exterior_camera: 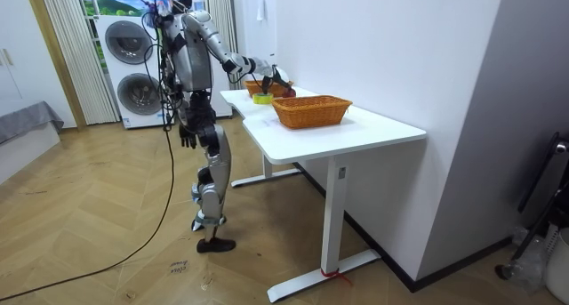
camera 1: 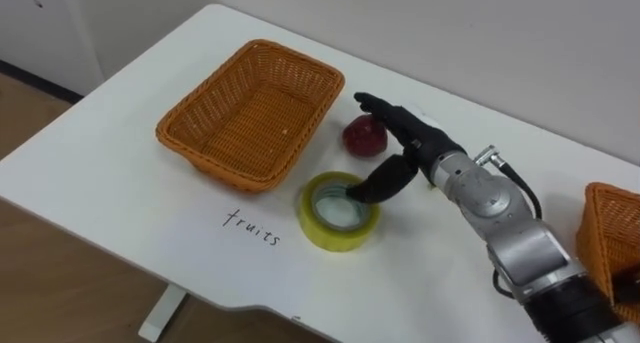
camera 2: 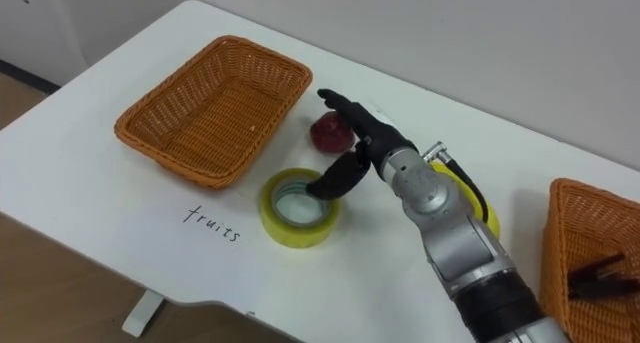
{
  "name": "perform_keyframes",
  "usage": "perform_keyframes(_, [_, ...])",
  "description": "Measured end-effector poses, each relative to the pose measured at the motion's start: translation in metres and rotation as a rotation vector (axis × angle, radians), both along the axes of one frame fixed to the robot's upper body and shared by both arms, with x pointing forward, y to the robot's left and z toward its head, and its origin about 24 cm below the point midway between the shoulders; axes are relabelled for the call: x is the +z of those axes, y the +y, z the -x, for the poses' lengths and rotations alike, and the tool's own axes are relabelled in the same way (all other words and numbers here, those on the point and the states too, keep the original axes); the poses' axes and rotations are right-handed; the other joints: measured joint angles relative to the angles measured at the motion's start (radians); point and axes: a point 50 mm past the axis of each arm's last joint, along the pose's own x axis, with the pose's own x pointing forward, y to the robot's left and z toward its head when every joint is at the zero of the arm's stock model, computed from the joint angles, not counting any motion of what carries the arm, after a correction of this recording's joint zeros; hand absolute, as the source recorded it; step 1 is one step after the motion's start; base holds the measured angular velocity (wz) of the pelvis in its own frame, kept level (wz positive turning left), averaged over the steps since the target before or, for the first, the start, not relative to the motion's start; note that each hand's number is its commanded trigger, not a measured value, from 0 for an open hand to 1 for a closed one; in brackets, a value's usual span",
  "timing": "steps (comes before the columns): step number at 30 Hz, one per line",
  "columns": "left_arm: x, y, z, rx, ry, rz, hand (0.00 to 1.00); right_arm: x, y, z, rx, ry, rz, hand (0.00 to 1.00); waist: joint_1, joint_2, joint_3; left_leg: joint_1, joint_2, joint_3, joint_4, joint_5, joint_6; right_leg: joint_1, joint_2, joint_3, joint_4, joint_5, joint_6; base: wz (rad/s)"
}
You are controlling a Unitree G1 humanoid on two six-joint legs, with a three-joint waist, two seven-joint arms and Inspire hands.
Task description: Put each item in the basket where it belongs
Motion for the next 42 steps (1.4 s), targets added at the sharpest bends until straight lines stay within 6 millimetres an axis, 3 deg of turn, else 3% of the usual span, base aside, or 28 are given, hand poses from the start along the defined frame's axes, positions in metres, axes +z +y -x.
perform_keyframes(8, [0.0, 0.002, 0.0, 0.023, 0.017, -0.002, 0.0, 0.003, -0.003, 0.0, 0.029, 0.002, 0.141, 0.0, -0.011, 0.006, -0.0008, 0.0, 0.0, -0.004, 0.001, 0.0, 0.0, 0.002, 0.0, -0.003, 0.0, 0.0, 0.0, 0.0])
perform_keyframes(20, [0.001, 0.004, -0.01, 0.042, -0.001, 0.046, 0.0, 0.004, -0.005, 0.001, 0.068, 0.041, 0.281, 0.0, -0.005, -0.005, -0.0073, 0.0, -0.001, -0.001, 0.005, 0.0, 0.0, 0.005, 0.0, -0.005, 0.002, 0.0, 0.0, 0.0])
perform_keyframes(29, [0.001, 0.005, -0.011, 0.059, -0.007, 0.063, 0.0, 0.007, -0.006, 0.002, 0.088, 0.058, 0.337, 0.0, 0.0, -0.011, -0.0057, 0.001, -0.001, -0.002, 0.005, 0.0, 0.0, 0.005, 0.0, -0.003, 0.002, 0.0, 0.0, 0.0])
perform_keyframes(42, [0.002, 0.007, -0.016, 0.066, -0.029, 0.038, 0.0, 0.013, -0.004, 0.003, 0.107, 0.054, 0.362, 0.0, -0.001, -0.023, 0.0028, 0.0, -0.001, -0.002, 0.001, -0.001, 0.0, 0.001, 0.001, 0.005, 0.002, 0.0, 0.0, 0.0])
